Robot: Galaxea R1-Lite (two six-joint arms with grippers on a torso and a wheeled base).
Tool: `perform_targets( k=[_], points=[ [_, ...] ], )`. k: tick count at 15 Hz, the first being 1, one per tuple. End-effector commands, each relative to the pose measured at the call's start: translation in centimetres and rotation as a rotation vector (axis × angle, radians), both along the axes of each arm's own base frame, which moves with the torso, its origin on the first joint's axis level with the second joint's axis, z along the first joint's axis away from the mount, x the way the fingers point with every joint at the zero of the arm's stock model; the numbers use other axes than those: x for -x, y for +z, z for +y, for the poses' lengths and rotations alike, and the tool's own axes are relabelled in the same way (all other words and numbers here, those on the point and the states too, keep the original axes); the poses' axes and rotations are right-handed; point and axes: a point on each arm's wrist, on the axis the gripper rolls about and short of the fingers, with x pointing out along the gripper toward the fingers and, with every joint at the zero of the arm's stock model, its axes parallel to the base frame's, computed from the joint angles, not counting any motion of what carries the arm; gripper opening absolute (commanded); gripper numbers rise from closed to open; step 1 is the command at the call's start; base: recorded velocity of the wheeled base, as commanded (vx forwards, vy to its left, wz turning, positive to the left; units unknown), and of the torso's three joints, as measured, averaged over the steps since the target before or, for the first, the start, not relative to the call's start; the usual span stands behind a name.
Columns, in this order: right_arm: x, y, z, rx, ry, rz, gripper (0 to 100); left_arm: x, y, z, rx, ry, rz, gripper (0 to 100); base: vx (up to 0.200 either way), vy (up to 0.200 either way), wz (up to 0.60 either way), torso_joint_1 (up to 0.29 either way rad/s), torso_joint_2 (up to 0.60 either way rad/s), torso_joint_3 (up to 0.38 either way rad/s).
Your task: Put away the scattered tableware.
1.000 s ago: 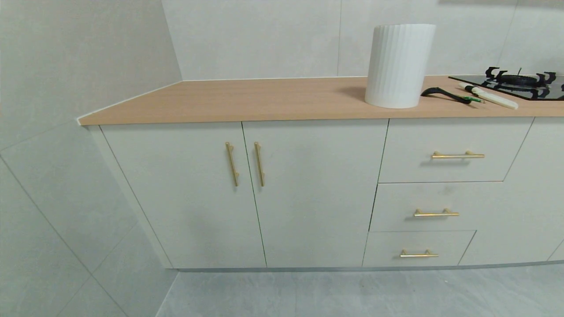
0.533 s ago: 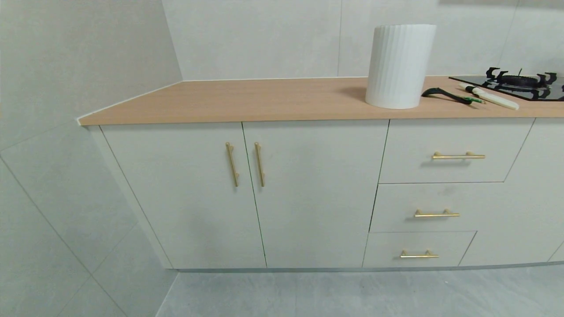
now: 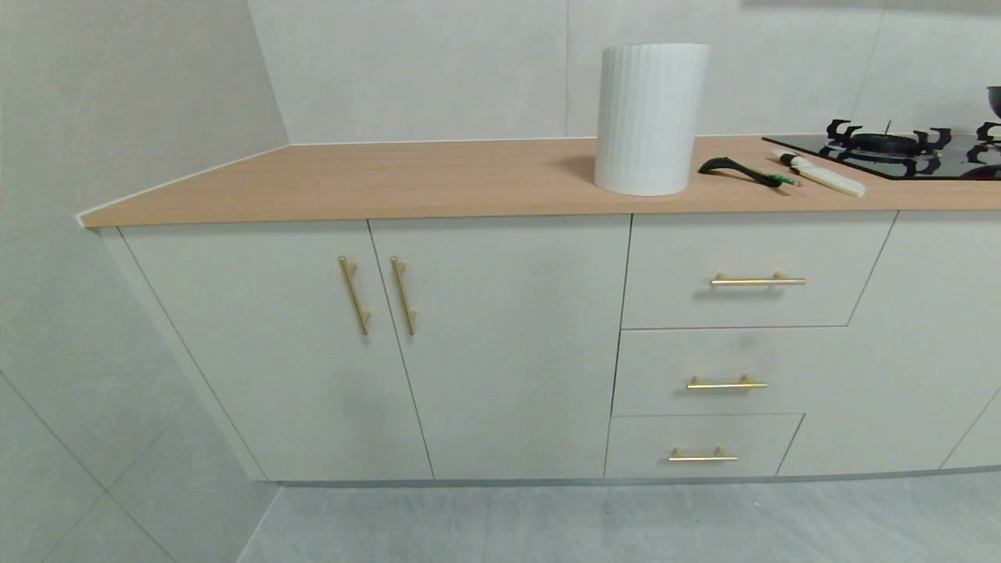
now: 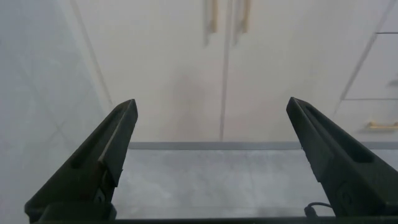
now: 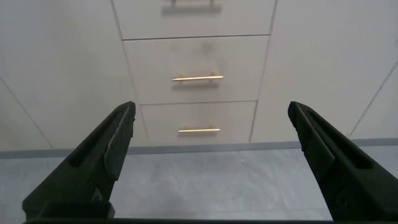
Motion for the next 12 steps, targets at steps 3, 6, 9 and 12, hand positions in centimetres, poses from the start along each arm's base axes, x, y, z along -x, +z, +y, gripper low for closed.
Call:
perform_targets(
  k=[3, 6, 9, 12],
  points=[
    [-0.01, 0.0, 0.0, 0.001, 0.0, 0.002, 100, -0.01, -0.02, 0.0, -0.003, 0.001, 0.001, 100, 0.0, -0.2, 0.0, 0.002, 0.01, 0.002],
    [-0.01, 0.0, 0.0, 0.002, -0.001, 0.002, 100, -0.01, -0.02, 0.0, -0.001, 0.0, 0.001, 100, 0.0, 0.0, 0.0, 0.0, 0.0, 0.0],
    [-0.01, 0.0, 0.0, 0.004, 0.0, 0.002, 100, -0.01, -0.02, 0.0, -0.001, 0.0, 0.001, 100, 0.0, 0.0, 0.0, 0.0, 0.0, 0.0],
    [-0.01, 0.0, 0.0, 0.004, 0.0, 0.002, 100, -0.01, -0.02, 0.0, -0.001, 0.0, 0.001, 100, 0.067, 0.0, 0.0, -0.001, 0.0, -0.001]
  ],
)
